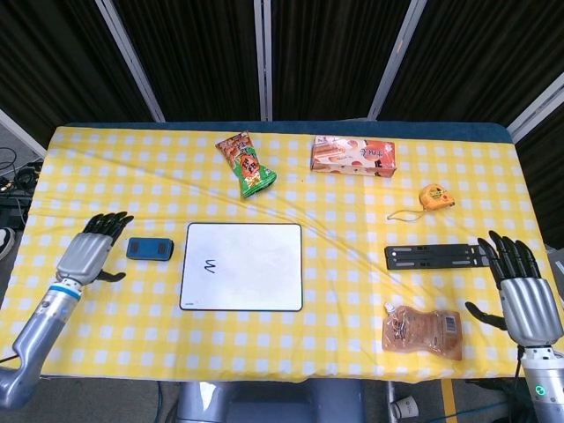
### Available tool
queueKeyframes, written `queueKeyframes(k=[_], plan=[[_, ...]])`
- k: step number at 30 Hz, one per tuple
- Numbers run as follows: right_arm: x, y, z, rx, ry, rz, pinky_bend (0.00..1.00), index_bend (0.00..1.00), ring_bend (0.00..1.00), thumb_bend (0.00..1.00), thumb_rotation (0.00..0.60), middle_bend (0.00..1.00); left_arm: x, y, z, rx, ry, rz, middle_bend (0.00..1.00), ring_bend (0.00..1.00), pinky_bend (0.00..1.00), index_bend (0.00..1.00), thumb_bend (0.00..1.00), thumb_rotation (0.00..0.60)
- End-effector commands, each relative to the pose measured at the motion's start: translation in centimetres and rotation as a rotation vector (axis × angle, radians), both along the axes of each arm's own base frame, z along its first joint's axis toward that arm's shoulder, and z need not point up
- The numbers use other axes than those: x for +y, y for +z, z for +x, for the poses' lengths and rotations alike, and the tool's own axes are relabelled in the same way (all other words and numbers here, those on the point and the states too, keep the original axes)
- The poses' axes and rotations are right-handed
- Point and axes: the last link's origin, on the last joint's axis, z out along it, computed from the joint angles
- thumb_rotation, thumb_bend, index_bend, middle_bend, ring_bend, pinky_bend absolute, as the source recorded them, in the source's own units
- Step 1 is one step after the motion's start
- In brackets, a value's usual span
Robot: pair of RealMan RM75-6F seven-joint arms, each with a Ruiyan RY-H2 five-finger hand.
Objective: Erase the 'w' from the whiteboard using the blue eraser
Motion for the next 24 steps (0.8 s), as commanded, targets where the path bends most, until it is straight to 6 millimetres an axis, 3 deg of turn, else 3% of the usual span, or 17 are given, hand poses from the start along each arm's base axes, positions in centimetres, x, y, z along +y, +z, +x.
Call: queueKeyframes(k=[1,8,24], plan=[[-0.2,-0.2,-0.3,0.009,-0.014,0.002,0.00,0.00,0.00,0.00,0.600,0.00,2.4,-2.3,1.1,0.020,-0.020,-0.036,0.04,0.13,0.18,0.08,0.17,0.600],[-0.5,-0.2,-1.0,0.020,-0.046,-0.001,0.00,0.00,0.00,0.00,0.600,0.00,3.6,-4.1,1.4,0.060,-0.034,-0.070,0.15,0.26,0.31,0.19,0.23,0.600],[-0.5,-0.5,-1.3,0.030,-0.060,0.009,0.00,0.00,0.00,0.00,0.600,0.00,4.2,-5.0,-0.4,0.060,0.017,-0.091,0.19,0.29,0.35,0.24,0.25,0.600]])
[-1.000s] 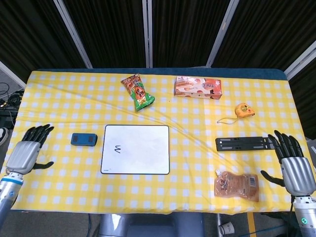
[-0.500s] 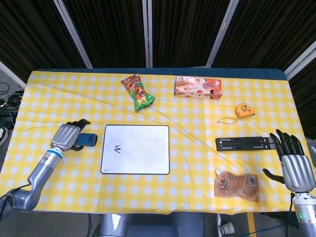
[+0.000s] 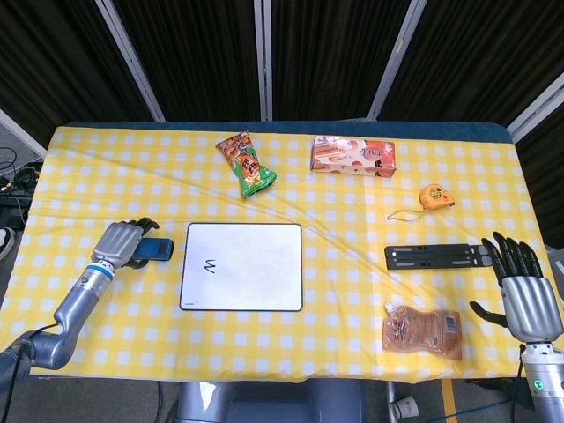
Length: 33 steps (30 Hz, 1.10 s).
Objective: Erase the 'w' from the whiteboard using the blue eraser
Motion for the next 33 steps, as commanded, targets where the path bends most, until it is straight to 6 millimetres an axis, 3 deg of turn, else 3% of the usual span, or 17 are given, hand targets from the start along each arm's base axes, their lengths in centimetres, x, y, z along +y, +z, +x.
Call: queueKeyframes(k=[1,6,14,21,27,33], plan=[[-0.1,0.0,0.0,0.001,-0.002,0.002,0.00,0.00,0.00,0.00,0.600,0.00,0.0,-0.2,0.0,-0.007,0.002,-0.006,0.20,0.29,0.35,0.24,0.25,0.600],[-0.1,-0.2,-0.1,0.003,-0.005,0.006,0.00,0.00,0.00,0.00,0.600,0.00,0.1,-0.4,0.1,-0.009,-0.001,-0.014,0.23,0.34,0.40,0.28,0.25,0.600],[-0.2,-0.2,-0.2,0.005,-0.011,0.008,0.00,0.00,0.00,0.00,0.600,0.00,0.3,-0.7,-0.1,-0.013,0.005,-0.005,0.38,0.48,0.52,0.47,0.26,0.600],[-0.2,-0.2,-0.2,0.005,-0.012,0.007,0.00,0.00,0.00,0.00,0.600,0.00,0.3,-0.1,0.8,-0.058,-0.014,0.010,0.39,0.48,0.52,0.48,0.27,0.600],[-0.3,-0.3,-0.2,0.006,-0.010,0.010,0.00,0.00,0.00,0.00,0.600,0.00,0.1,-0.1,4.5,-0.142,-0.090,-0.018,0.39,0.48,0.52,0.48,0.26,0.600],[-0.4,-0.3,-0.5,0.008,-0.023,0.008,0.00,0.00,0.00,0.00,0.600,0.00,0.6,-1.7,10.1,-0.199,-0.174,-0.076,0.39,0.48,0.52,0.48,0.26,0.600]])
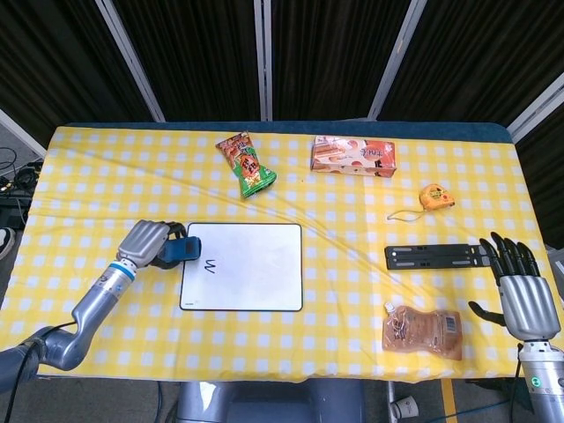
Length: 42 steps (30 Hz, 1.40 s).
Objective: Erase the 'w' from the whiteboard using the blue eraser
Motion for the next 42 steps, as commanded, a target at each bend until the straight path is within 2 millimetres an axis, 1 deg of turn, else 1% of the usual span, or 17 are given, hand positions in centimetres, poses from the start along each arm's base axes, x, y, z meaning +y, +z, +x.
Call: queueKeyframes(k=[1,3,7,11,16,22,32,37,42], plan=[[-0.2,0.2,-0.4,0.000,-0.015,-0.008,0.00,0.00,0.00,0.00,0.600,0.00,0.9,-2.1,5.0,-0.005,-0.092,-0.048,0.39,0.48,0.52,0.48,0.27,0.600],[-0.2,0.2,-0.5,0.000,-0.022,-0.009,0.00,0.00,0.00,0.00,0.600,0.00,1.1,-3.0,5.9,0.018,-0.101,-0.059,0.39,0.48,0.52,0.48,0.27,0.600],[-0.3,0.4,-0.9,-0.002,-0.036,-0.015,0.00,0.00,0.00,0.00,0.600,0.00,1.4,-4.7,7.1,0.085,-0.123,-0.071,0.39,0.48,0.52,0.48,0.28,0.600],[-0.3,0.6,-1.1,-0.005,-0.042,-0.018,0.00,0.00,0.00,0.00,0.600,0.00,1.5,-5.8,7.5,0.102,-0.109,-0.089,0.39,0.48,0.52,0.48,0.28,0.600],[-0.3,0.7,-1.1,-0.005,-0.045,-0.020,0.00,0.00,0.00,0.00,0.600,0.00,1.3,-7.0,7.2,0.102,-0.080,-0.112,0.39,0.48,0.52,0.48,0.28,0.600],[-0.3,0.6,-1.1,-0.006,-0.044,-0.019,0.00,0.00,0.00,0.00,0.600,0.00,0.4,-7.3,7.0,0.083,-0.077,-0.151,0.39,0.48,0.52,0.49,0.28,0.600],[-0.3,0.5,-1.0,-0.005,-0.038,-0.015,0.00,0.00,0.00,0.00,0.600,0.00,-2.2,-7.0,7.0,0.080,-0.130,-0.228,0.39,0.49,0.52,0.49,0.28,0.600],[-0.2,0.5,-0.9,-0.005,-0.038,-0.016,0.00,0.00,0.00,0.00,0.600,0.00,-1.9,-7.0,6.5,0.083,-0.120,-0.220,0.39,0.49,0.52,0.49,0.28,0.600],[-0.2,0.5,-1.0,-0.005,-0.040,-0.018,0.00,0.00,0.00,0.00,0.600,0.00,-0.6,-6.7,5.7,0.082,-0.080,-0.192,0.40,0.49,0.52,0.49,0.28,0.600]])
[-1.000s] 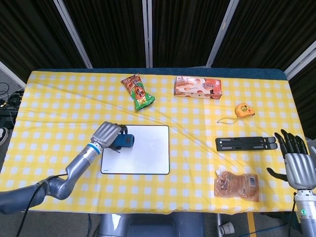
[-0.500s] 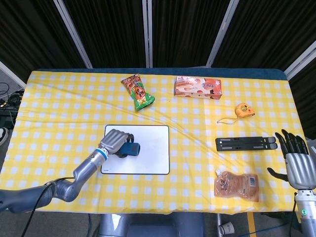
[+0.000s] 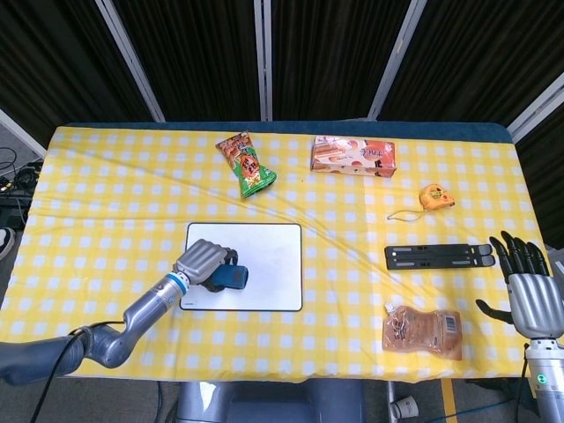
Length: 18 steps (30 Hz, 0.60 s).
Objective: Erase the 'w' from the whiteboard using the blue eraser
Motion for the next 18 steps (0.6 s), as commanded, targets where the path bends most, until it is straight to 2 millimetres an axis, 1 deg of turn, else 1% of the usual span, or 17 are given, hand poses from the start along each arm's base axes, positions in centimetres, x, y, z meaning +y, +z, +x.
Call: queueKeyframes(k=[1,6,9,14,18], plan=[[0.0,0.0,0.0,0.000,-0.001,-0.001,0.00,0.00,0.00,0.00,0.600,0.00,1.0,0.2,-0.6,-0.003,0.033,0.021,0.40,0.49,0.52,0.49,0.28,0.600],[0.0,0.1,0.0,-0.001,-0.001,-0.002,0.00,0.00,0.00,0.00,0.600,0.00,2.0,0.5,-1.2,0.003,0.056,0.039,0.40,0.49,0.52,0.49,0.28,0.600],[0.0,0.0,-0.1,0.000,-0.003,-0.002,0.00,0.00,0.00,0.00,0.600,0.00,2.2,0.5,-1.3,-0.006,0.065,0.038,0.40,0.49,0.52,0.49,0.28,0.600],[-0.1,0.1,-0.1,0.000,-0.006,-0.002,0.00,0.00,0.00,0.00,0.600,0.00,1.5,0.3,-0.9,-0.017,0.043,0.015,0.40,0.49,0.52,0.49,0.28,0.600],[-0.1,0.0,-0.1,0.001,-0.006,-0.001,0.00,0.00,0.00,0.00,0.600,0.00,0.3,0.0,-0.2,-0.030,0.011,-0.022,0.40,0.49,0.52,0.49,0.28,0.600]])
